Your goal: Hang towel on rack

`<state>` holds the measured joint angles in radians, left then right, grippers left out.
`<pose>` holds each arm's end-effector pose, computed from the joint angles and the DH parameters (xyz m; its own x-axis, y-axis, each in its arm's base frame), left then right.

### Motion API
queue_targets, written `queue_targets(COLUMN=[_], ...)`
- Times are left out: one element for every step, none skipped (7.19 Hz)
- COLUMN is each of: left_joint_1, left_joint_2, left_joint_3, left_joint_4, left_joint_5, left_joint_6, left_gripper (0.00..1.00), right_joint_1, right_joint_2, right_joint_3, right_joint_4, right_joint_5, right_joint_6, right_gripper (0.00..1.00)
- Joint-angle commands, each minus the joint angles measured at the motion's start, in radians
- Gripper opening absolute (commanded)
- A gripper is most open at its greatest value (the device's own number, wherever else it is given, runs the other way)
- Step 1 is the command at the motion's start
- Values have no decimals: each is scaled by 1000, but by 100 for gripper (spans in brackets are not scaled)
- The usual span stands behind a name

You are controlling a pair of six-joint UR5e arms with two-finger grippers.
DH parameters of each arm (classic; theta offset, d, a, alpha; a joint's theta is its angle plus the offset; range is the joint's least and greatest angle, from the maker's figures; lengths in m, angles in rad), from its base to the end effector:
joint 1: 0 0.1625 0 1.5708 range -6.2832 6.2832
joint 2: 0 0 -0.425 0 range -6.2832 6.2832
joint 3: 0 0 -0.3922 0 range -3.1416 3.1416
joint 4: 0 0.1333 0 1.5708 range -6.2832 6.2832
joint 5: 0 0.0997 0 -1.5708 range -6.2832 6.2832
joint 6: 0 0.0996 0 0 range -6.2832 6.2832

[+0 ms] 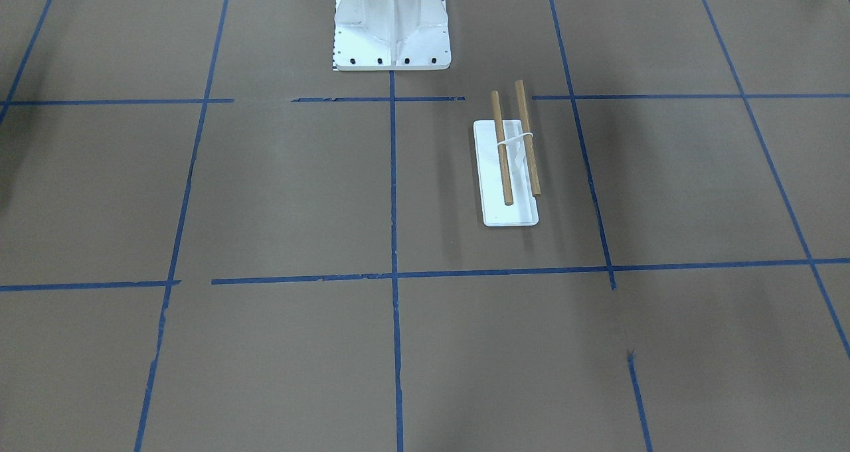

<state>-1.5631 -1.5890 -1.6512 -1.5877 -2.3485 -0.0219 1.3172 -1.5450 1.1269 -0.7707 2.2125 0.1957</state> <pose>-0.0595 -0.5057 0.6078 0.7119 0.0646 -0.6993 0.0079 0.9950 0.1000 -0.0520 -0.4944 0.7835 0.7510 -0.2343 0.6173 0.0885 0.9622 0.2577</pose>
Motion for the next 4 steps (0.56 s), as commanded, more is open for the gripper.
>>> queue_targets(left_joint_1=[0,0,0,0], left_joint_2=[0,0,0,0], left_joint_3=[-5,-9,-9,-16], left_joint_4=[-2,0,0,0], left_joint_5=[0,0,0,0], left_joint_6=[-1,-1,-1,-3], left_gripper=[100,100,100,100], right_joint_1=[0,7,16,26], right_joint_2=[2,0,0,-1], right_joint_3=[1,4,4,5], right_joint_4=[-1,-2,-2,-4], right_joint_5=[3,10,21,32], right_joint_6=[-15,-50,-62,-62], right_gripper=[24,0,0,0])
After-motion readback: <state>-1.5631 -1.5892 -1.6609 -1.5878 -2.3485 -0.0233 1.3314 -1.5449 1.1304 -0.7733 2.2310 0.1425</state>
